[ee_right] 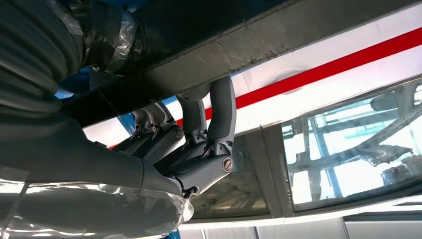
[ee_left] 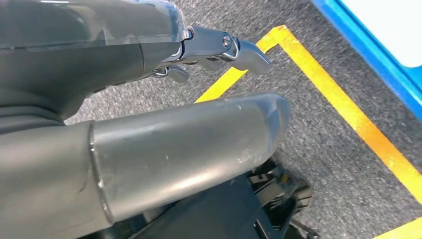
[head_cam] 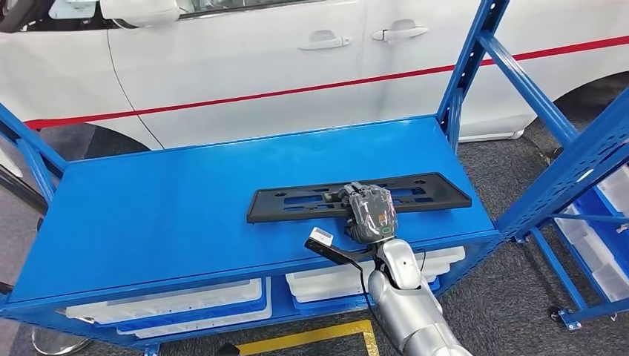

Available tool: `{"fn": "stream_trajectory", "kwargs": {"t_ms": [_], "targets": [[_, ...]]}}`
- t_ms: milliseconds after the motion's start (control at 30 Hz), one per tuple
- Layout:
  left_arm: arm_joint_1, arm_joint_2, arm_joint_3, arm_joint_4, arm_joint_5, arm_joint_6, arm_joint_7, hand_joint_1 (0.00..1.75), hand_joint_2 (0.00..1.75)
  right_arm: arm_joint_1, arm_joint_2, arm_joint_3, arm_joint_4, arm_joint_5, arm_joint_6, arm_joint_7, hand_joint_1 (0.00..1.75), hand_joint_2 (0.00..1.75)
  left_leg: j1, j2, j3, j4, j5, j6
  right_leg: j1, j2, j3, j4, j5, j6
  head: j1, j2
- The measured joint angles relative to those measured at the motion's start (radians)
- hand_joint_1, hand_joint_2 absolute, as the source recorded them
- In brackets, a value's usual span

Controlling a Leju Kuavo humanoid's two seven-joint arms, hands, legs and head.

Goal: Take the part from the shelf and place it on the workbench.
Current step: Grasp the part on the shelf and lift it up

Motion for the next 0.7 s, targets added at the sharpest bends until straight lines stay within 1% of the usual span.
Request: {"fn": "stream_trajectory", "kwargs": {"t_ms": [33, 67, 100, 133, 167, 200, 233, 267, 300, 333, 400, 433, 467, 500, 533, 567, 600, 633, 667, 700], "targets": [[0.001, 0.0, 0.002, 0.0, -0.001, 0.0, -0.002, 0.0, 0.0, 0.003, 0.0, 0.0, 0.0, 0.0, 0.0, -0.001, 1.75, 1.75, 0.001, 0.0, -0.033, 0.069, -0.033, -0.004, 0.0, 0.0, -0.001, 0.0, 0.0, -0.002, 0.0, 0.0], [0.002, 0.0, 0.005, 0.0, -0.001, 0.0, -0.005, 0.0, 0.0, 0.006, -0.001, 0.0, -0.001, 0.0, 0.0, -0.002, 1.75, 1.75, 0.003, 0.0, -0.063, 0.132, -0.057, -0.007, 0.001, -0.001, -0.001, 0.0, -0.001, -0.003, 0.0, 0.0], [0.004, 0.0, 0.007, 0.0, -0.002, 0.001, -0.006, 0.0, 0.0, 0.009, -0.001, 0.0, -0.002, 0.0, 0.0, -0.002, 1.75, 1.75, 0.003, 0.0, -0.082, 0.17, -0.064, -0.009, 0.001, -0.001, -0.001, 0.0, -0.001, -0.004, 0.0, 0.0], [0.006, 0.0, 0.009, 0.0, -0.003, 0.001, -0.008, 0.0, 0.0, 0.011, -0.002, 0.0, -0.003, 0.0, 0.0, -0.002, 1.75, 1.75, 0.003, 0.0, -0.082, 0.168, -0.05, -0.008, 0.002, -0.001, -0.001, 0.0, -0.001, -0.004, 0.0, 0.0], [0.007, 0.0, 0.01, 0.0, -0.005, 0.003, -0.009, 0.0, 0.0, 0.013, -0.002, 0.0, -0.006, -0.002, 0.0, -0.002, 1.75, 1.75, 0.003, 0.0, -0.063, 0.126, -0.019, -0.007, 0.002, 0.0, 0.0, 0.001, -0.001, -0.003, 0.0, 0.0], [0.007, 0.0, 0.011, 0.0, -0.007, 0.005, -0.011, 0.0, 0.0, 0.013, -0.003, 0.0, -0.01, -0.005, 0.0, -0.004, 1.75, 1.75, 0.003, 0.0, -0.031, 0.056, 0.02, -0.003, 0.002, 0.0, 0.001, 0.001, -0.002, -0.002, 0.0, 0.0], [0.006, 0.0, 0.013, 0.0, -0.009, 0.009, -0.014, 0.0, 0.0, 0.014, -0.004, 0.0, -0.017, -0.013, 0.0, -0.009, 1.75, 1.75, 0.002, 0.0, 0.002, -0.015, 0.048, 0.0, 0.003, 0.001, 0.002, 0.002, -0.002, 0.001, 0.0, 0.0], [0.005, 0.0, 0.016, 0.0, -0.009, 0.013, -0.018, 0.0, 0.0, 0.015, -0.005, -0.001, -0.025, -0.025, 0.0, -0.017, 1.75, 1.75, 0.0, 0.0, 0.027, -0.069, 0.067, 0.005, 0.005, 0.002, 0.001, 0.002, -0.002, 0.005, 0.0, 0.0], [0.005, 0.0, 0.019, 0.0, -0.009, 0.018, -0.023, 0.0, 0.0, 0.017, -0.006, -0.002, -0.037, -0.04, 0.0, -0.027, 1.75, 1.75, -0.003, -0.001, 0.04, -0.099, 0.073, 0.009, 0.006, 0.002, -0.001, 0.002, 0.0, 0.01, 0.0, 0.0], [0.005, 0.0, 0.023, 0.0, -0.009, 0.022, -0.028, 0.0, 0.0, 0.02, -0.007, -0.003, -0.051, -0.056, 0.0, -0.038, 1.75, 1.75, -0.006, -0.001, 0.041, -0.107, 0.071, 0.013, 0.006, 0.003, -0.003, 0.001, 0.002, 0.016, 0.0, 0.0], [0.006, 0.0, 0.033, 0.0, -0.005, 0.029, -0.041, 0.0, 0.0, 0.028, -0.009, -0.004, -0.085, -0.086, 0.0, -0.053, 1.75, 1.75, -0.005, 0.0, 0.04, -0.113, 0.078, 0.025, 0.004, 0.003, -0.005, 0.001, 0.003, 0.028, 0.0, 0.0], [0.006, 0.0, 0.039, 0.0, 0.002, 0.031, -0.052, 0.0, 0.0, 0.033, -0.01, -0.004, -0.108, -0.103, 0.0, -0.059, 1.75, 1.75, -0.003, 0.0, 0.042, -0.118, 0.082, 0.033, 0.003, 0.003, -0.009, 0.012, -0.006, 0.034, 0.001, 0.0], [0.006, -0.001, 0.046, 0.0, 0.013, 0.032, -0.068, 0.0, 0.44, 0.039, -0.012, -0.004, -0.137, -0.118, 0.001, -0.064, 1.75, 1.75, -0.001, 0.001, 0.043, -0.123, 0.086, 0.041, 0.003, 0.002, -0.022, 0.039, -0.026, 0.037, 0.001, 0.0], [0.006, -0.001, 0.055, 0.0, 0.029, 0.032, -0.089, 0.0, 0.87, 0.049, -0.015, -0.001, -0.17, -0.131, 0.001, -0.068, 1.75, 1.75, -0.001, 0.002, 0.044, -0.126, 0.088, 0.046, 0.003, 0.002, -0.044, 0.088, -0.055, 0.04, 0.001, 0.0], [0.006, -0.002, 0.069, 0.0, 0.047, 0.032, -0.114, 0.0, 1.31, 0.063, -0.019, 0.006, -0.212, -0.14, 0.001, -0.068, 1.75, 1.75, -0.002, 0.002, 0.043, -0.126, 0.088, 0.05, 0.003, 0.002, -0.074, 0.153, -0.089, 0.041, 0.001, 0.0], [0.008, -0.002, 0.085, 0.0, 0.066, 0.033, -0.138, 0.0, 1.75, 0.08, -0.024, 0.018, -0.256, -0.146, 0.001, -0.065, 1.75, 1.75, -0.003, 0.002, 0.043, -0.126, 0.088, 0.051, 0.003, 0.002, -0.106, 0.219, -0.116, 0.043, 0.001, 0.0], [0.01, -0.003, 0.103, 0.0, 0.083, 0.033, -0.161, 0.0, 1.75, 0.099, -0.031, 0.034, -0.299, -0.149, 0.001, -0.06, 1.75, 1.75, -0.003, 0.002, 0.043, -0.125, 0.087, 0.052, 0.003, 0.002, -0.128, 0.264, -0.128, 0.044, 0.001, 0.0], [0.012, -0.003, 0.121, 0.0, 0.098, 0.034, -0.182, 0.0, 1.75, 0.119, -0.037, 0.054, -0.343, -0.151, 0.001, -0.055, 1.75, 1.75, -0.004, 0.002, 0.044, -0.124, 0.085, 0.052, 0.003, 0.002, -0.135, 0.276, -0.119, 0.045, 0.001, 0.0], [0.013, -0.004, 0.137, 0.0, 0.109, 0.034, -0.196, 0.0, 1.75, 0.135, -0.043, 0.073, -0.381, -0.153, 0.002, -0.051, 1.75, 1.75, -0.004, 0.001, 0.046, -0.123, 0.082, 0.052, 0.002, 0.001, -0.123, 0.246, -0.092, 0.044, 0.001, 0.0], [0.014, -0.005, 0.152, 0.0, 0.116, 0.035, -0.207, 0.0, 1.75, 0.149, -0.047, 0.091, -0.415, -0.154, 0.002, -0.049, 1.75, 1.75, -0.003, 0.001, 0.047, -0.12, 0.079, 0.05, 0.002, 0.001, -0.094, 0.185, -0.055, 0.042, 0.001, 0.0]]}}
